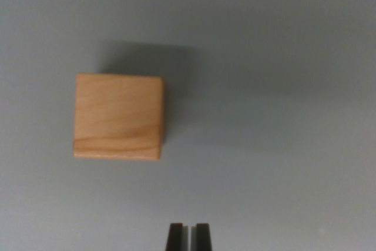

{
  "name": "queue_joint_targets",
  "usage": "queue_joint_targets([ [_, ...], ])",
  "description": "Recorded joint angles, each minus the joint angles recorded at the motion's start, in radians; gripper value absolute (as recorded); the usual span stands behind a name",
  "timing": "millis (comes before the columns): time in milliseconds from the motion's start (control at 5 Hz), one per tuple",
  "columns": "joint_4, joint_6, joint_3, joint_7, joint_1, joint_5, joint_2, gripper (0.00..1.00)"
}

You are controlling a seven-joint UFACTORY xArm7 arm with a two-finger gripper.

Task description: Push wooden cube

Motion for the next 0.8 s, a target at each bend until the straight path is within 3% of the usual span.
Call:
queue_joint_targets([
  [200, -0.027, -0.040, 0.006, 0.015, 0.0090, -0.0033, 0.017, 0.00],
  [400, -0.027, -0.040, 0.006, 0.015, 0.0090, -0.0033, 0.017, 0.00],
  [600, -0.051, -0.076, 0.012, 0.029, 0.0171, -0.0063, 0.032, 0.00],
  [800, -0.051, -0.076, 0.012, 0.029, 0.0171, -0.0063, 0.032, 0.00],
])
